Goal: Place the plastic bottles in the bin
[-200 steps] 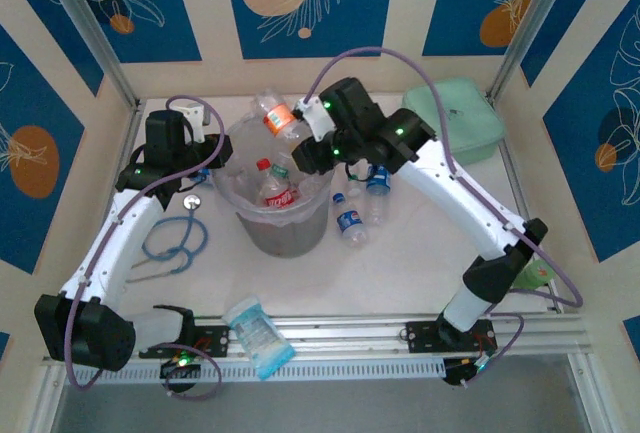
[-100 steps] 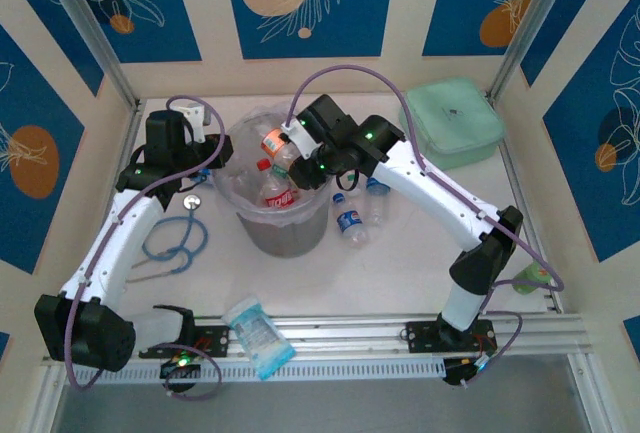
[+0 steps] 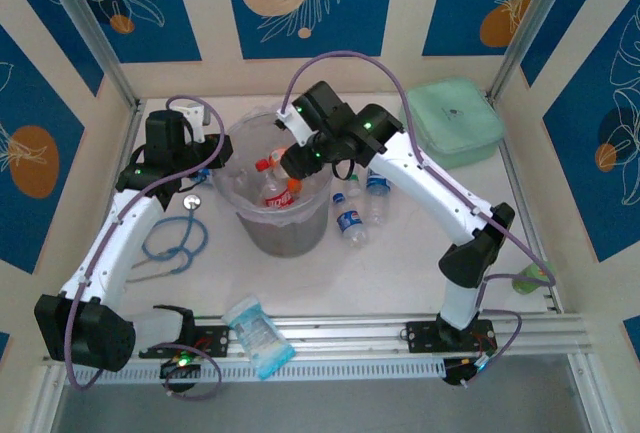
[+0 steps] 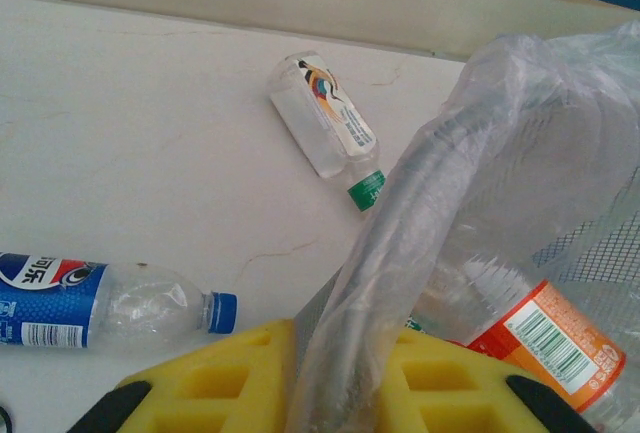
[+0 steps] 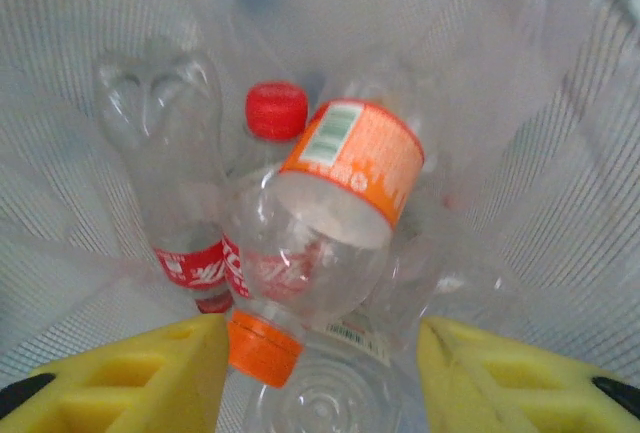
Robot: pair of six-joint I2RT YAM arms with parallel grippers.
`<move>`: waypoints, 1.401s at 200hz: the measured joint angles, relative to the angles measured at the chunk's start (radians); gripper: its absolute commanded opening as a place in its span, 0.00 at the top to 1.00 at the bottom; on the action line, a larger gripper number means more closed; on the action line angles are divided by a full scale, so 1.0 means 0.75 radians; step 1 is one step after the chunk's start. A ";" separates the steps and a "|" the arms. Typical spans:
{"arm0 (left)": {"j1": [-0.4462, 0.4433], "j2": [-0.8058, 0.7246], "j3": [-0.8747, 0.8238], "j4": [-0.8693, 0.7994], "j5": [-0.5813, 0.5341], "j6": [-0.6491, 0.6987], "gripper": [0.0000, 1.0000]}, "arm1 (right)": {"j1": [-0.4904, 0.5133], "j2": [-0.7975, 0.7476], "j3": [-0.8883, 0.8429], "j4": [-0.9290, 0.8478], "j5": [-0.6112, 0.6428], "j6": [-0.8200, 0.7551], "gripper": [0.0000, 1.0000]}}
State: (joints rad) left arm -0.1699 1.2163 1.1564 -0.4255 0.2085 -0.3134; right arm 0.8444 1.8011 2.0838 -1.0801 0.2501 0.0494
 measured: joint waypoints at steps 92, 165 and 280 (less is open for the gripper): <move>-0.001 -0.010 -0.006 -0.001 -0.005 0.001 0.77 | 0.019 0.376 0.134 0.084 -0.048 0.030 0.85; -0.001 -0.010 -0.006 -0.001 -0.005 0.000 0.77 | 0.023 0.309 -0.053 0.246 -0.074 0.126 0.85; -0.001 -0.010 -0.007 -0.001 -0.005 0.000 0.77 | -0.109 -0.408 -0.359 0.335 0.037 0.210 0.43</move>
State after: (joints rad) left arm -0.1703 1.2087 1.1515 -0.4259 0.2047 -0.3134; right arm 0.7624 1.4948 1.8149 -0.8288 0.2775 0.2070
